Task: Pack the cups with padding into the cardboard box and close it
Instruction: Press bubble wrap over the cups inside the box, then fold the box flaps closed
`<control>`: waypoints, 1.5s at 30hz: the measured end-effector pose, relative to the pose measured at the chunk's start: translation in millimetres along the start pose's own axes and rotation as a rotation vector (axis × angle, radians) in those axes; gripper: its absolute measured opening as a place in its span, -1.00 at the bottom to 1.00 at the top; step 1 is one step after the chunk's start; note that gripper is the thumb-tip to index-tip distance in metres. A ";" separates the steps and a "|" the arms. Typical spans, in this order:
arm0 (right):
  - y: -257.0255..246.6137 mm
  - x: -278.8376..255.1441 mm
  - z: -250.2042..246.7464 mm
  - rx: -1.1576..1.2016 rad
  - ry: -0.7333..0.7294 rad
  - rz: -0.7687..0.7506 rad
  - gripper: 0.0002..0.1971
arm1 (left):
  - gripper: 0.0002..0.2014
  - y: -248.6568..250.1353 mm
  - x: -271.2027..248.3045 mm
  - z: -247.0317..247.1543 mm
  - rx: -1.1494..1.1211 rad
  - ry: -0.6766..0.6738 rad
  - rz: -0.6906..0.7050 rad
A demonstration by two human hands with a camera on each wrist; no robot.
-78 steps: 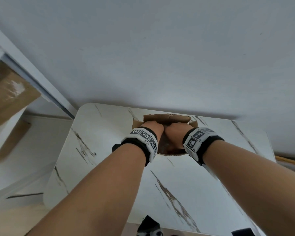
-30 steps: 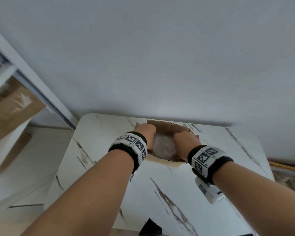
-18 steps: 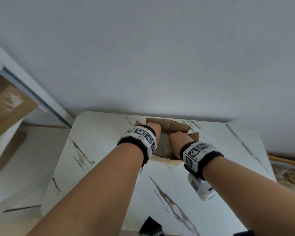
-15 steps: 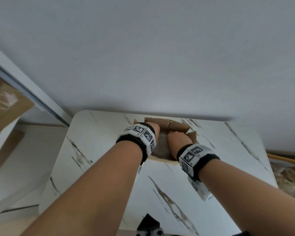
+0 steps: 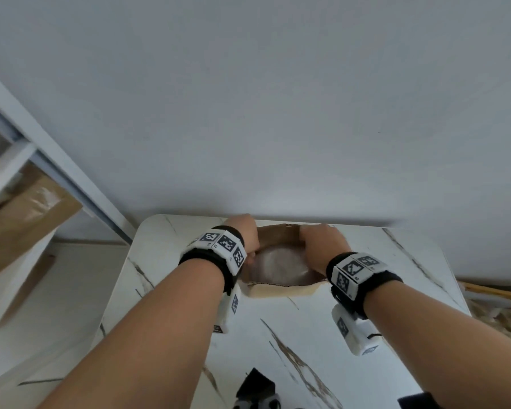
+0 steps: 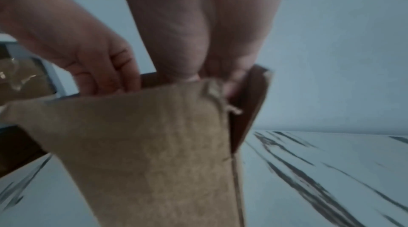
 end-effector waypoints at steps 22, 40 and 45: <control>35.9 -29.3 16.8 0.822 0.076 0.376 -0.73 | -0.77 -23.3 -38.2 12.3 -0.687 0.051 -0.100; 31.7 -17.5 30.0 0.757 -0.170 0.379 -0.60 | -0.14 -19.9 -41.4 15.2 -0.003 -0.243 0.118; 30.6 -19.6 30.6 0.749 -0.167 0.352 -0.82 | -0.24 -10.4 -42.9 19.3 -0.032 -0.095 0.147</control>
Point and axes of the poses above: each hand's wrist, its own x-axis towards the middle knuckle, its own z-axis out of the palm, y = z × x, the point moved 2 cm from there along x, towards the middle knuckle, and after that the axes turned 7 degrees about y, right-handed, at the moved point
